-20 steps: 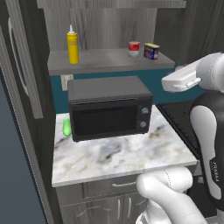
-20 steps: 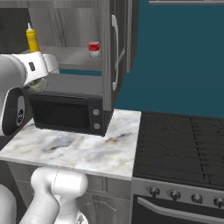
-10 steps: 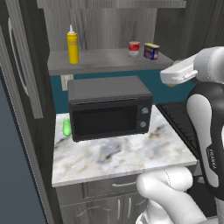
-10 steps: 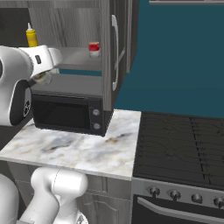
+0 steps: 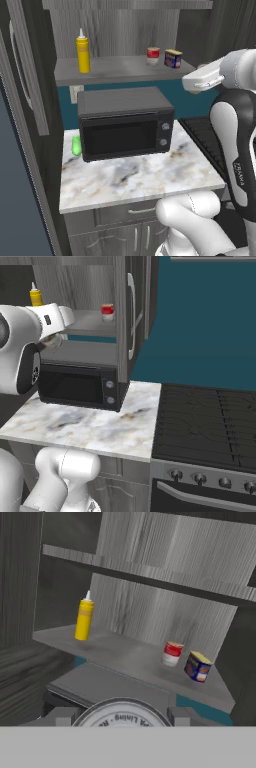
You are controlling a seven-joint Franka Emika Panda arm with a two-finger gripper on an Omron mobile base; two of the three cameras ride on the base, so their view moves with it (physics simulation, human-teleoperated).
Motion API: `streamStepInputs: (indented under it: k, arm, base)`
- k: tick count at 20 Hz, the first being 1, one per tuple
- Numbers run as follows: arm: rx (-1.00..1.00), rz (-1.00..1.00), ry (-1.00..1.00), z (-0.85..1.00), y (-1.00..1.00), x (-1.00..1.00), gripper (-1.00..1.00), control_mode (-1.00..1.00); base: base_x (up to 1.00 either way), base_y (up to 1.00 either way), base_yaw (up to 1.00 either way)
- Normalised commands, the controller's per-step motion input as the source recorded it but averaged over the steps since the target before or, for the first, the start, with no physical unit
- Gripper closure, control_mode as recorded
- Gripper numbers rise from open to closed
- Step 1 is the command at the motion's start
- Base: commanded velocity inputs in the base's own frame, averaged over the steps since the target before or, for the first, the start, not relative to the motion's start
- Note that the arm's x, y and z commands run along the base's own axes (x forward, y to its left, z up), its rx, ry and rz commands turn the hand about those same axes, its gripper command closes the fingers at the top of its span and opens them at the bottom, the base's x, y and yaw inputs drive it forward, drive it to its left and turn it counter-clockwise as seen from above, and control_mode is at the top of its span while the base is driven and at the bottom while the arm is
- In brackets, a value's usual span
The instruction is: Pick the cans from the counter and place them in their designated side in the cabinet.
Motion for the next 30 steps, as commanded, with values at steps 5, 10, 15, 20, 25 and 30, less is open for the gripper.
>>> streamStepInputs:
  k: [5, 10, 15, 20, 25, 30]
  arm:
    - [0.0, -0.01, -0.01, 0.01, -0.04, 0.15, 1.0, -1.0]
    - [0.0, -0.01, -0.01, 0.03, -0.05, 0.16, 1.0, -1.0]
    - [0.0, -0.01, -0.01, 0.02, -0.04, 0.17, 1.0, -1.0]
    - [0.0, -0.01, -0.01, 0.0, -0.03, 0.17, 1.0, -1.0]
    - [0.0, -0.01, -0.01, 0.0, -0.05, 0.13, 1.0, -1.0]
    - [0.0, -0.01, -0.01, 0.0, -0.08, 0.14, 1.0, -1.0]
  base:
    - [0.0, 0.0, 0.0]
    - [0.0, 0.0, 0.0]
    - [0.0, 0.0, 0.0]
    - [0.0, 0.0, 0.0]
    - [0.0, 0.0, 0.0]
    - [0.0, 0.0, 0.0]
